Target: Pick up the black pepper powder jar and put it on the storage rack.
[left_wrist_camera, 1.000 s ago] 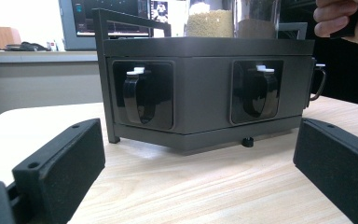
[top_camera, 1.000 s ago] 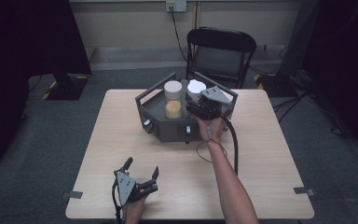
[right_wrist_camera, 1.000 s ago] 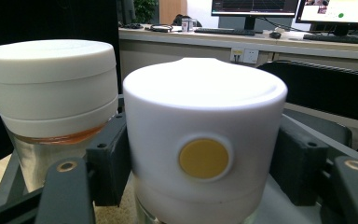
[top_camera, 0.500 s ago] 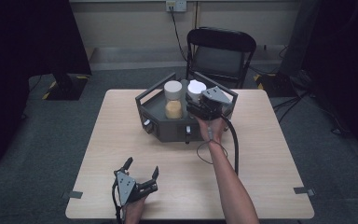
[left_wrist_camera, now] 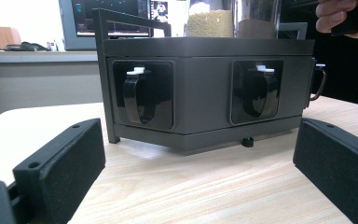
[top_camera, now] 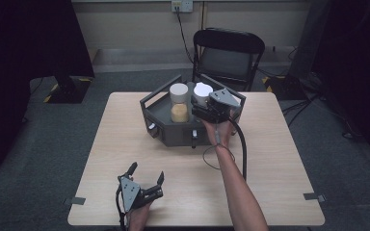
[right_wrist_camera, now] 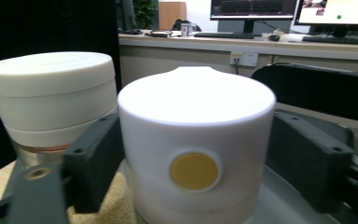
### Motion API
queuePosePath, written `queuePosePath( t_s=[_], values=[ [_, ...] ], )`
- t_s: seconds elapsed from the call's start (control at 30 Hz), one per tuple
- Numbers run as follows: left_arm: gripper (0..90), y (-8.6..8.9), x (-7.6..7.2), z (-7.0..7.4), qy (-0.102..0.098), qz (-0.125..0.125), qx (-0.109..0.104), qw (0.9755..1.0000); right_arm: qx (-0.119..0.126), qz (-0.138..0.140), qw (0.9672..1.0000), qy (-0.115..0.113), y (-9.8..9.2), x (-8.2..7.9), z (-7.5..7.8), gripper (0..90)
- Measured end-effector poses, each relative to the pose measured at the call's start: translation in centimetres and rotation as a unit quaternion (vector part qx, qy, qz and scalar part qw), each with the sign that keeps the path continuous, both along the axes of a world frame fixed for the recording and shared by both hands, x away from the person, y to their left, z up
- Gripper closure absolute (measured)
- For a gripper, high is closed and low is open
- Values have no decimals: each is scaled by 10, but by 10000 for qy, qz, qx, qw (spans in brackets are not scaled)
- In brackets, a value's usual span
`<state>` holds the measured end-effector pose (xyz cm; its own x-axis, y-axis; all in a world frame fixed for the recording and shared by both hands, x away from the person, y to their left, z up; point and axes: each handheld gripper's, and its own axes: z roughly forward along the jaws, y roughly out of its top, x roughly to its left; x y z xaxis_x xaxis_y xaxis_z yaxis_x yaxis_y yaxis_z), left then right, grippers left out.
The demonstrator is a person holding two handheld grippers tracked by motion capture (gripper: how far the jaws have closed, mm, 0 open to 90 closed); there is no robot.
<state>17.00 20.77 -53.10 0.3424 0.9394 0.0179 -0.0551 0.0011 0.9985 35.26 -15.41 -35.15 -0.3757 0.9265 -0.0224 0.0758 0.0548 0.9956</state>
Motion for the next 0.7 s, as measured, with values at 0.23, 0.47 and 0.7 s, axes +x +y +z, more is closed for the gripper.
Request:
queuePosePath(
  t_s=[0.23,0.47,0.7],
  values=[
    [15,0,0,0,-1,0,0,10000,67,-92,9997,-210,4,-6,-5,0],
    [16,0,0,0,-1,0,1,10000,107,-9,9995,-314,2,-11,-8,0],
    [15,0,0,0,0,0,-1,10000,215,-12,9991,-379,-1,-19,-11,0]
  ],
)
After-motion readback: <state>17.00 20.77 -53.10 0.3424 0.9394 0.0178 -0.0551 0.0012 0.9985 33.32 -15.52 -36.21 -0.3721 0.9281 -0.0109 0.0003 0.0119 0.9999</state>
